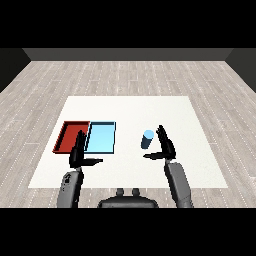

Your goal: Pick the blue can and put it in the blue box

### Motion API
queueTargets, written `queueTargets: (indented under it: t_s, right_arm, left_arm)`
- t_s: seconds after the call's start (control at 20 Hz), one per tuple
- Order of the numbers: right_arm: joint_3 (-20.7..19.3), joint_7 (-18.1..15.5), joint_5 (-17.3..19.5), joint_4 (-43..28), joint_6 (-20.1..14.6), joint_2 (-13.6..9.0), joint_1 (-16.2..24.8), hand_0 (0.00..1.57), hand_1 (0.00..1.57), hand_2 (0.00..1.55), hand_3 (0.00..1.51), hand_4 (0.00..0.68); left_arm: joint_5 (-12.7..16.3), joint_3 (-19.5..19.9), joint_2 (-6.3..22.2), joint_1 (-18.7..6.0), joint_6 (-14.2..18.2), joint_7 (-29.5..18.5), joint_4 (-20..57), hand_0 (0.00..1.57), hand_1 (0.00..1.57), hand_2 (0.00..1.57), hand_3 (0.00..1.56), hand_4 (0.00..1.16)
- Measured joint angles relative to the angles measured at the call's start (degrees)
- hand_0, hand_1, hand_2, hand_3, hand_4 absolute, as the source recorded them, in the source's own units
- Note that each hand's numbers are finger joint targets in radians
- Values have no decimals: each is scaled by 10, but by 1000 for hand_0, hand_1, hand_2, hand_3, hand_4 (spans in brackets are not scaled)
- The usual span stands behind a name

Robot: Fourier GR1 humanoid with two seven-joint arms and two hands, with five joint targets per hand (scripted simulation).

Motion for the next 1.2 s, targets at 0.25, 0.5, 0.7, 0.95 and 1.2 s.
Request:
queueTargets:
  t_s: [0.25, 0.5, 0.7, 0.95, 1.2]
  right_arm:
    - [3, -43, -3, 34, 1, 4, -10, 0, 0, 0, 0, 0]
    - [4, -54, -6, 39, 2, 3, -10, 0, 0, 0, 0, 0]
    - [2, -56, -3, 47, -1, 2, -14, 0, 0, 0, 0, 0]
    - [-18, -57, -15, 76, 9, -9, -37, 0, 0, 0, 0, 0]
    - [-26, -63, -18, 104, 8, -5, -46, 0, 0, 0, 0, 0]
  left_arm:
    - [-1, 2, -3, 1, 2, -24, 0, 0, 0, 0, 0, 0]
    - [-4, 2, -6, -8, 5, -40, 18, 0, 0, 0, 0, 0]
    - [-11, 0, -7, -6, 8, -57, 25, 0, 0, 0, 0, 0]
    - [-9, 2, -2, -4, 6, -56, 22, 0, 0, 0, 0, 0]
    - [-13, 4, 3, -7, 8, -46, 14, 0, 0, 0, 0, 0]
